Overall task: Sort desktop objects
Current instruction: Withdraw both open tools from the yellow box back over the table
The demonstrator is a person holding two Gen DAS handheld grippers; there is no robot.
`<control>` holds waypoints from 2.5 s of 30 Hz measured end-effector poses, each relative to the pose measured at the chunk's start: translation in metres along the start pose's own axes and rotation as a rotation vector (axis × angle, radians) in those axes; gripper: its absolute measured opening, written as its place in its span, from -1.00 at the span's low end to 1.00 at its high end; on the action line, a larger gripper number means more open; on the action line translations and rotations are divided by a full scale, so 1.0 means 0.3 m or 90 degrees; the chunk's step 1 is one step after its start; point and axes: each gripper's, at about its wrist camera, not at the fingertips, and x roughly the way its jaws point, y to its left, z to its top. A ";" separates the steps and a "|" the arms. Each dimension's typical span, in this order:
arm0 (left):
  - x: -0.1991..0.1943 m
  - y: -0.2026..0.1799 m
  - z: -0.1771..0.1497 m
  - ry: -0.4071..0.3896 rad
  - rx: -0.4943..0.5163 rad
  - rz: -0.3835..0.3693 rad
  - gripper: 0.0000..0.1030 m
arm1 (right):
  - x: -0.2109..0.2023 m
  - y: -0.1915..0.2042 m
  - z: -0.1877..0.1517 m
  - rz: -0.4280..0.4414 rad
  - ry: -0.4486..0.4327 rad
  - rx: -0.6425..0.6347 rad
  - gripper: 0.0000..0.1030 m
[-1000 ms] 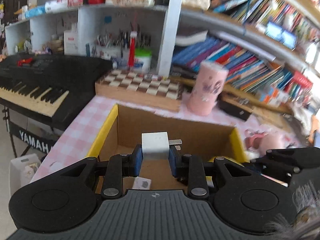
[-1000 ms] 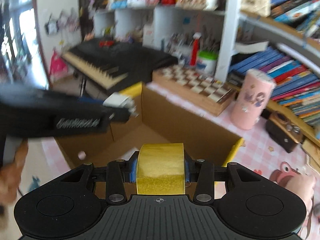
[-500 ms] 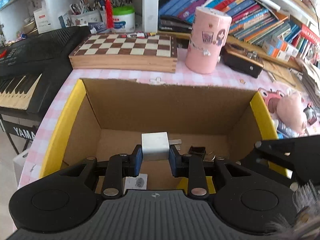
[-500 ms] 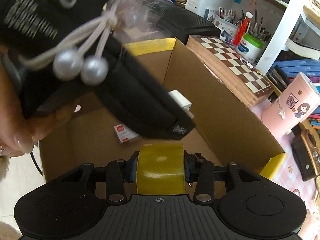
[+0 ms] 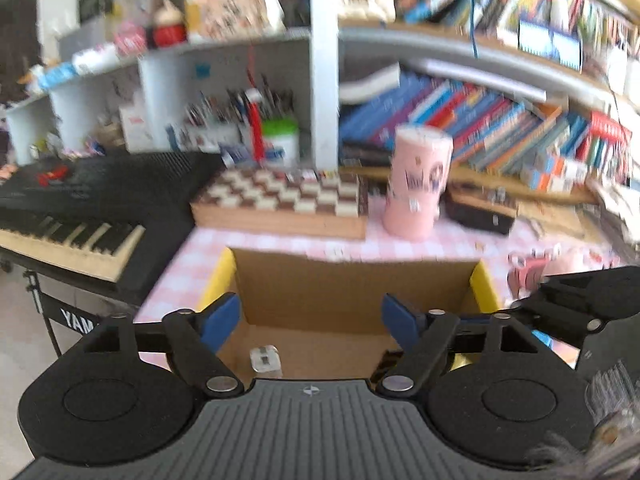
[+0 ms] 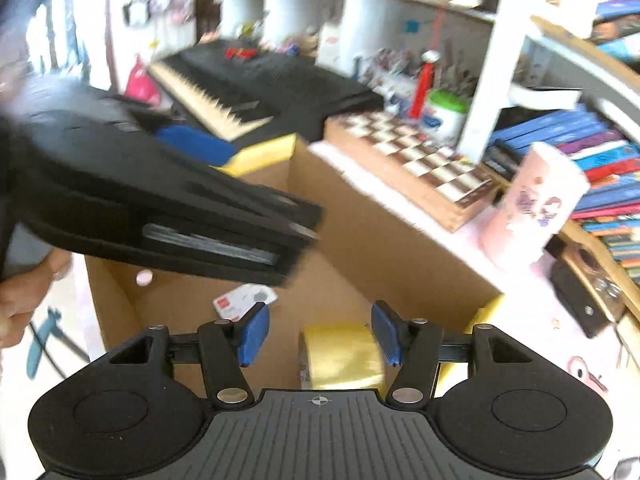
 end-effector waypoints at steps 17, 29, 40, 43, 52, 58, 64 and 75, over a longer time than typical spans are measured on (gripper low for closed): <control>-0.393 0.001 -0.106 -0.122 -0.059 0.035 0.80 | -0.342 -0.087 -0.134 -0.172 -0.160 0.176 0.14; -0.612 0.044 -0.322 -0.127 -0.089 0.055 0.82 | -0.477 0.092 -0.316 -0.257 -0.158 0.213 0.14; -0.777 -0.013 -0.499 -0.091 -0.066 0.029 0.83 | -0.573 0.290 -0.461 -0.261 -0.129 0.250 0.25; -0.802 -0.026 -0.533 -0.083 -0.056 0.025 0.83 | -0.593 0.311 -0.503 -0.271 -0.117 0.263 0.26; -0.816 -0.127 -0.586 -0.062 -0.007 -0.029 0.89 | -0.648 0.324 -0.594 -0.312 -0.084 0.318 0.31; -0.777 -0.201 -0.601 -0.039 0.008 -0.075 0.89 | -0.688 0.298 -0.644 -0.351 -0.069 0.344 0.33; -0.740 -0.298 -0.596 -0.021 0.029 -0.132 0.89 | -0.727 0.238 -0.701 -0.394 -0.044 0.378 0.34; -0.668 -0.477 -0.569 -0.001 0.071 -0.196 0.91 | -0.773 0.108 -0.800 -0.442 -0.010 0.442 0.43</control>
